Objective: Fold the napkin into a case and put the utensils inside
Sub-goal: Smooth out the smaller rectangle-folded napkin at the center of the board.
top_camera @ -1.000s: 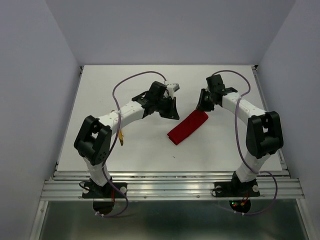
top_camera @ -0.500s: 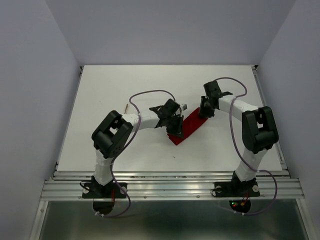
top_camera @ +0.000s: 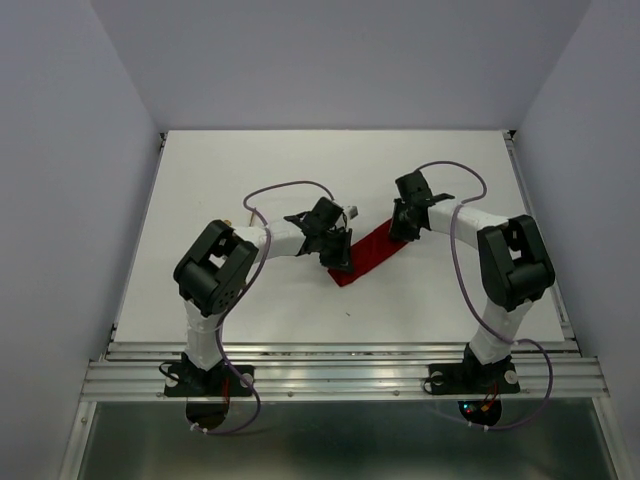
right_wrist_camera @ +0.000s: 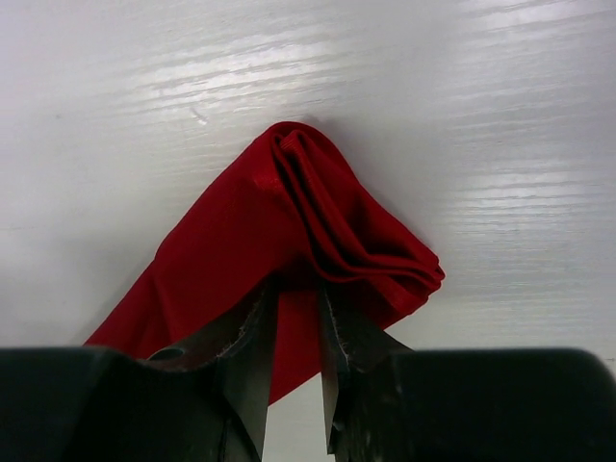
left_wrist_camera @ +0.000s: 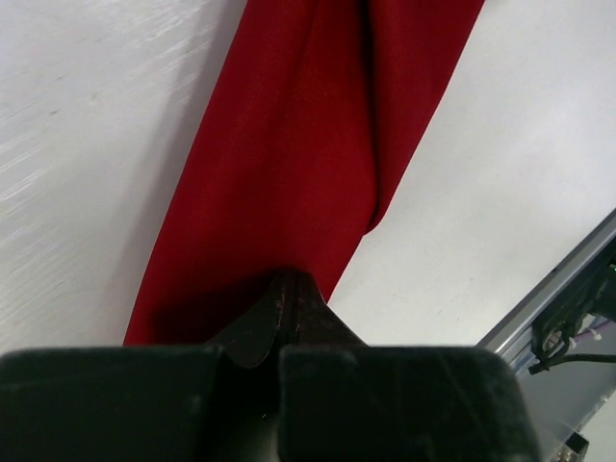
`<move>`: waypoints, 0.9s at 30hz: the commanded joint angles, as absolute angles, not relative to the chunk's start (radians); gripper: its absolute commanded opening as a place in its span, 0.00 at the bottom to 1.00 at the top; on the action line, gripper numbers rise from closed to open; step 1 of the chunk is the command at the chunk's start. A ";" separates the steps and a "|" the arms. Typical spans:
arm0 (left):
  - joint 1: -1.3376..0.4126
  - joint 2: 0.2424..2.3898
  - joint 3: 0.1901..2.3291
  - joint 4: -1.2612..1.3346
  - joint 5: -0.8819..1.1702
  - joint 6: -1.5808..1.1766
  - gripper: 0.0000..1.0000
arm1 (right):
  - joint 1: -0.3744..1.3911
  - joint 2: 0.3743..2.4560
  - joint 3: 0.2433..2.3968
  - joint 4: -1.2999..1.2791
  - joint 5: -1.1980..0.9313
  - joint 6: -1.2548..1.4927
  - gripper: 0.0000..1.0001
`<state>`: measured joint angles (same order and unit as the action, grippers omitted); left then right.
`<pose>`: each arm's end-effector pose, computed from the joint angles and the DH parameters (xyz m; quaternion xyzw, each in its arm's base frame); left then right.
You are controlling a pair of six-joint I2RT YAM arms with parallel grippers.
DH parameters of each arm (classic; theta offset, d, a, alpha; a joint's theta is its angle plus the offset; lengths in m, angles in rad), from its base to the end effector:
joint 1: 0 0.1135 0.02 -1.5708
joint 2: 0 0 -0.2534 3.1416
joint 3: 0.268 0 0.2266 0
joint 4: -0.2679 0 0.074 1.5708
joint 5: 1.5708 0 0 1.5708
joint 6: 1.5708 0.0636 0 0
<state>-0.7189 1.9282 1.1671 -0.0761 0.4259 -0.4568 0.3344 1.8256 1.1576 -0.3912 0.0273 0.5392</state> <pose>0.2811 -0.2810 0.1456 0.1944 0.8946 -0.3586 0.1823 0.3406 0.1165 0.1505 0.1023 0.9619 0.0951 0.2349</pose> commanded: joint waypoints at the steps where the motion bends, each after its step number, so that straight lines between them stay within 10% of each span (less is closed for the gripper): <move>1: -0.706 1.853 1.144 -0.104 0.345 -0.414 0.00 | 0.382 1.858 1.178 -0.410 0.020 0.568 0.29; 18: -0.654 1.681 1.273 -0.290 0.230 -0.339 0.00 | 0.431 1.786 1.305 -0.434 0.055 0.574 0.37; 27: -0.442 1.540 1.238 -0.364 0.045 -0.422 0.09 | 0.431 1.649 1.342 -0.569 0.181 0.508 0.63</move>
<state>-0.5430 1.6230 1.2407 -0.3042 0.1802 -0.3759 0.4267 1.7424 1.2953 -0.4805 0.0841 0.5537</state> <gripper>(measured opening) 0.071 0.612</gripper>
